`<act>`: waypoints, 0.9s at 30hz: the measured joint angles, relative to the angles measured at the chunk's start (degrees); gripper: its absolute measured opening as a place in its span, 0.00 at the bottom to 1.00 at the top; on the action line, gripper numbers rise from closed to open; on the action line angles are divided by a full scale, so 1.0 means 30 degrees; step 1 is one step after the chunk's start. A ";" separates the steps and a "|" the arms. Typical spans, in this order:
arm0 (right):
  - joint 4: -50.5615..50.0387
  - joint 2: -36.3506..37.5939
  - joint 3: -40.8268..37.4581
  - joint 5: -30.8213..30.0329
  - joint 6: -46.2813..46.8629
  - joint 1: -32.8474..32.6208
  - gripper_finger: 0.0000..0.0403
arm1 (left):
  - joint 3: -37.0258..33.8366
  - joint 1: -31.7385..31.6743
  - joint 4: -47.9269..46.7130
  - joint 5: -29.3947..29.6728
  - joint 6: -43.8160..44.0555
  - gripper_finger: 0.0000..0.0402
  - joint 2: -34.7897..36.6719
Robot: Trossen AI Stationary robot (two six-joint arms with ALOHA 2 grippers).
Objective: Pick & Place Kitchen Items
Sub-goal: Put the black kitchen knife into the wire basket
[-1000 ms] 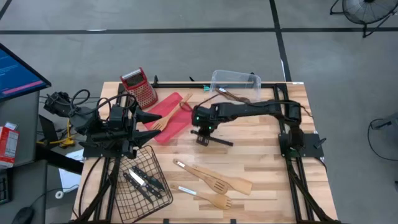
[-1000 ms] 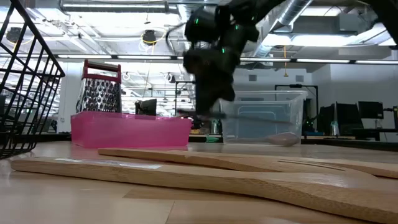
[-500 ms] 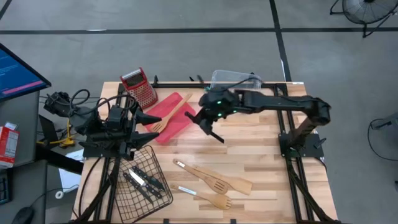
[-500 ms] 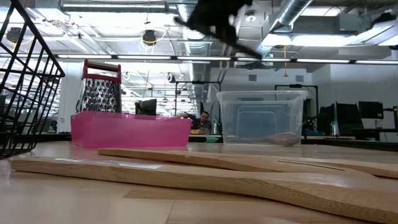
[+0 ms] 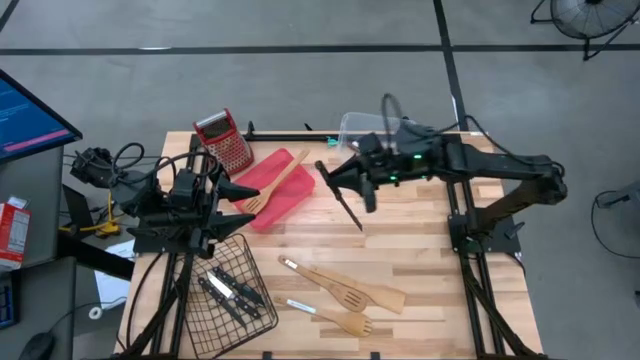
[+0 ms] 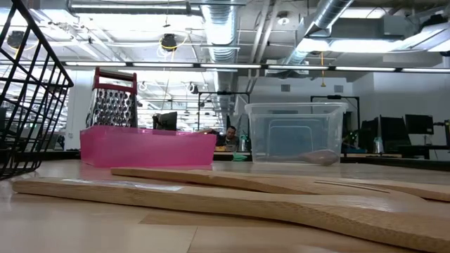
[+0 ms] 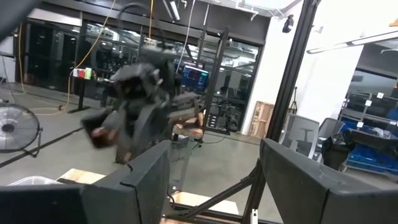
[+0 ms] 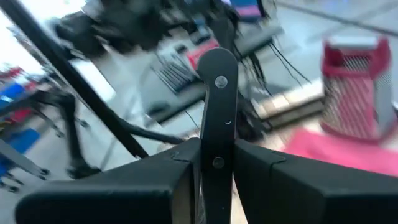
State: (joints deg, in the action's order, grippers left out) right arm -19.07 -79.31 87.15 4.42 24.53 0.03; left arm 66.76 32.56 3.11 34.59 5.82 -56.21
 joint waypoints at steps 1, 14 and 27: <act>0.0320 0.0289 0.0000 -0.0061 -0.0017 -0.0193 0.16 | 0.0000 0.0000 0.0011 0.0000 0.0000 0.56 0.0000; 0.5405 0.2749 0.0000 -0.1552 -0.3057 -0.2294 0.16 | 0.0000 -0.1055 0.3219 0.0007 0.0000 0.56 0.0000; 0.6542 0.4800 0.0007 -0.1490 -0.6056 -0.4884 0.16 | 0.0007 -0.1737 0.5530 -0.1414 0.0192 0.56 -0.0476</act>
State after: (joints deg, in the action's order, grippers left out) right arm 0.56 -64.91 87.18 -0.05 6.36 -14.62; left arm 66.78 27.35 19.71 30.35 6.40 -57.63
